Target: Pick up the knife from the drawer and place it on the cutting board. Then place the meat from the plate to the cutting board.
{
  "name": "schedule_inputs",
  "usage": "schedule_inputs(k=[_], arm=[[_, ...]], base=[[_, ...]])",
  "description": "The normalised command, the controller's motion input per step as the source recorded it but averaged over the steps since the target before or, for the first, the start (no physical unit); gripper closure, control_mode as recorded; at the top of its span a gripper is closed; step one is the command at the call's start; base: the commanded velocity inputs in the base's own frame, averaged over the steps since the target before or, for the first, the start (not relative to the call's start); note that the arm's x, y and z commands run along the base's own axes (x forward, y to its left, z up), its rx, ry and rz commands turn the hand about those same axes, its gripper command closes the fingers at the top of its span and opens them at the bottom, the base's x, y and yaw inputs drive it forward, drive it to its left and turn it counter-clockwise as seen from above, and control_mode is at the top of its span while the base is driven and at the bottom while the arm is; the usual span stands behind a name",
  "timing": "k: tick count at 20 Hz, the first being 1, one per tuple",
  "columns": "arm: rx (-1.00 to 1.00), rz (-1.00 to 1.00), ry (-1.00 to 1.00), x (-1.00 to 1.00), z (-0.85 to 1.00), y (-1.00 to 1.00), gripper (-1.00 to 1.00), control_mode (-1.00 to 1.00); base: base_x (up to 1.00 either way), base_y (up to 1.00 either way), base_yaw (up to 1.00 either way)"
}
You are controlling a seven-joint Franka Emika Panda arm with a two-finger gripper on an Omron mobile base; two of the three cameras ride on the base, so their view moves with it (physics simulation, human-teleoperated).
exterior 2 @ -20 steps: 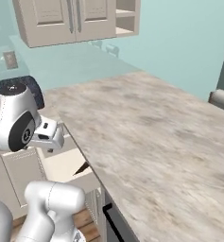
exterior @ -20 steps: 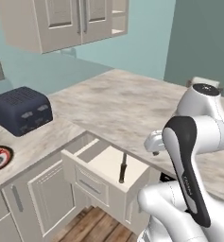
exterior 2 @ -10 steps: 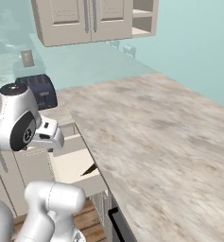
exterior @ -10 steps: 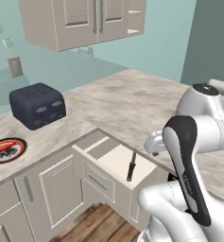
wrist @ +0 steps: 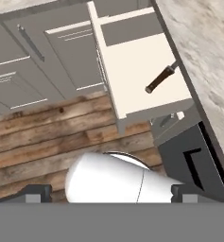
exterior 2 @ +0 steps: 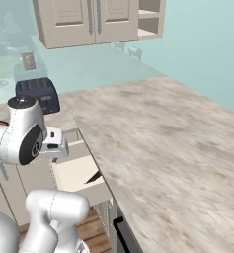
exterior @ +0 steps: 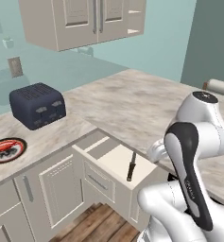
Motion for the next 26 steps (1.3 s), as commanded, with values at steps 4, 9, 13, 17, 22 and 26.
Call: schedule_inputs(k=[4, 9, 13, 17, 22, 26], arm=[[-0.12, 0.00, -0.05, 0.00, -0.28, 0.50, -1.00, -1.00], [-0.10, -0.06, -0.09, 0.13, -0.15, 0.55, -1.00, -1.00], [0.00, -0.02, -0.03, 0.16, -0.27, 0.29, -1.00, -1.00], [0.00, 0.00, 0.05, 0.23, -0.14, 0.01, -1.00, -1.00], [0.00, 0.00, 0.06, 0.34, -0.19, 0.00, -1.00, -1.00], [0.00, 0.00, 0.13, 0.51, -0.37, 0.00, -1.00, -1.00]], base=[[0.00, 0.00, 0.00], [0.00, 0.00, 0.00], [0.00, 0.00, 0.00], [0.00, 0.00, 0.00], [0.00, 0.00, 0.00], [0.00, 0.00, 0.00]])
